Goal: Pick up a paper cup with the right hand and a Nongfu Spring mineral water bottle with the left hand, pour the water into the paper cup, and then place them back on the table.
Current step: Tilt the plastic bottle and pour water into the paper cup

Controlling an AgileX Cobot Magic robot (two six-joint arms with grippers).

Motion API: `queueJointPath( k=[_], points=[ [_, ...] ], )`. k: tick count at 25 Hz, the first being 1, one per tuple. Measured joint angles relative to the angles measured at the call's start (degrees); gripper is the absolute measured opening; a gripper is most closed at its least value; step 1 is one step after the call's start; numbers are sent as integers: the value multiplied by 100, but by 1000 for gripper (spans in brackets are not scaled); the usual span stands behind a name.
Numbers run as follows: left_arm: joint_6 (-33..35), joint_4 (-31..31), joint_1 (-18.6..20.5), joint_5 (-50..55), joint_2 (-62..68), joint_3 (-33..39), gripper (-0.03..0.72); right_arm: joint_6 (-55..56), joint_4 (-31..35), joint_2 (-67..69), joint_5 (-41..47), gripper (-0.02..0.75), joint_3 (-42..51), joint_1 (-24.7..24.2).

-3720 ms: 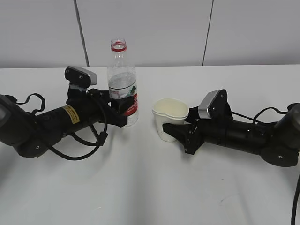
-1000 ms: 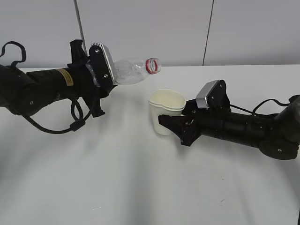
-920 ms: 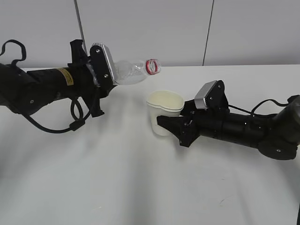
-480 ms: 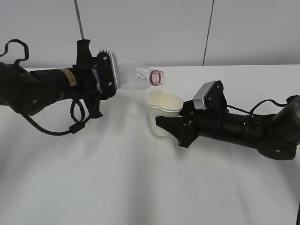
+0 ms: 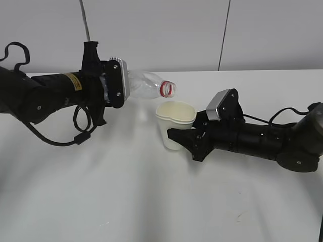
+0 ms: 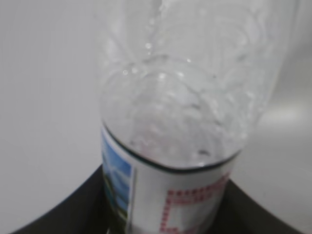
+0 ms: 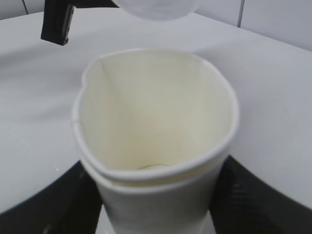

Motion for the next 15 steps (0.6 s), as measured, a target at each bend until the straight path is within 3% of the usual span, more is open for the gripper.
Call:
queueJointPath(
  k=[15],
  points=[
    [929,-375,0,-47,0,0,337,0,-183,0,13,452,0,0]
  ],
)
